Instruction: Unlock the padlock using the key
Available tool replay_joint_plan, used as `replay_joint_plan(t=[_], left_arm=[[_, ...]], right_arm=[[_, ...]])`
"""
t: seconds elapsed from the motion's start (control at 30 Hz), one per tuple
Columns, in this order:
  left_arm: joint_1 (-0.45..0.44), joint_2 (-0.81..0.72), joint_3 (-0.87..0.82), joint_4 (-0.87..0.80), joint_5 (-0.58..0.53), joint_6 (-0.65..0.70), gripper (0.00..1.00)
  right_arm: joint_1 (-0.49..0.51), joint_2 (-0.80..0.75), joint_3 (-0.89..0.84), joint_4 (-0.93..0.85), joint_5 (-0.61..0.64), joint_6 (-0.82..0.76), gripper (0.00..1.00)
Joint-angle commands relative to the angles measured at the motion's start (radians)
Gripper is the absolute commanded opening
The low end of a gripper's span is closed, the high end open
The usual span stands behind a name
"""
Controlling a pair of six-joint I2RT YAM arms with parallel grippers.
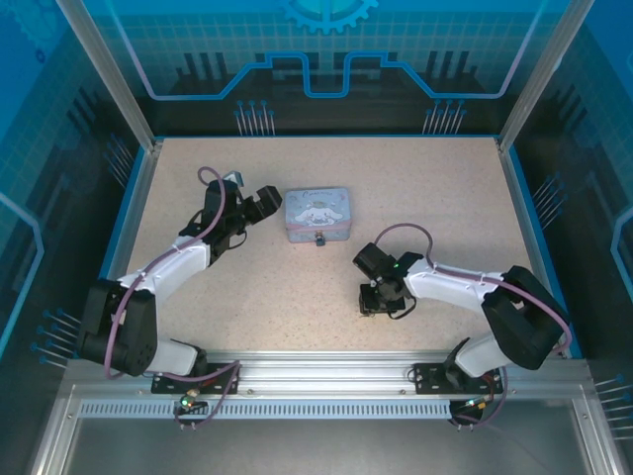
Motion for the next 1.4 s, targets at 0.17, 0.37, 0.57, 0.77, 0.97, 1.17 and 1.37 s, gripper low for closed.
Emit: replay_joint_plan(t=[0.17,0.37,0.57,0.77,0.97,1.17,1.37], left_arm=[[0.011,-0.043,-0.01,-0.028,-0.007,0.019,0.99],[0.013,-0.069,-0.009,-0.048,-0.014,0.033,0.99],[0.013,-0.134,-0.017,-0.057,0.016,0.088,0.99],[0.013,-0.222,-0.025,-0.015,0.175,0.165,0.99],[0.008,-0.269,0.006,0.091,0.473,0.158,0.97],[-0.04,-0.254,0.003,0.346,0.687,0.043,0.89],[-0.1,-0.169,0.014,0.598,0.795,-0.067,0.73]], right_arm=[[0.015,0.06,0.036,0.003,-0.058,-0.019,0.26],[0.016,0.03,0.022,0.021,-0.052,-0.031,0.13],[0.011,-0.049,-0.007,0.073,-0.021,-0.082,0.05],[-0.04,-0.207,-0.048,0.218,-0.068,-0.2,0.03],[-0.16,-0.427,-0.079,0.511,-0.281,-0.359,0.04],[-0.291,-0.466,-0.077,0.848,-0.578,-0.337,0.04],[-0.289,-0.364,0.057,0.958,-0.765,-0.334,0.04]])
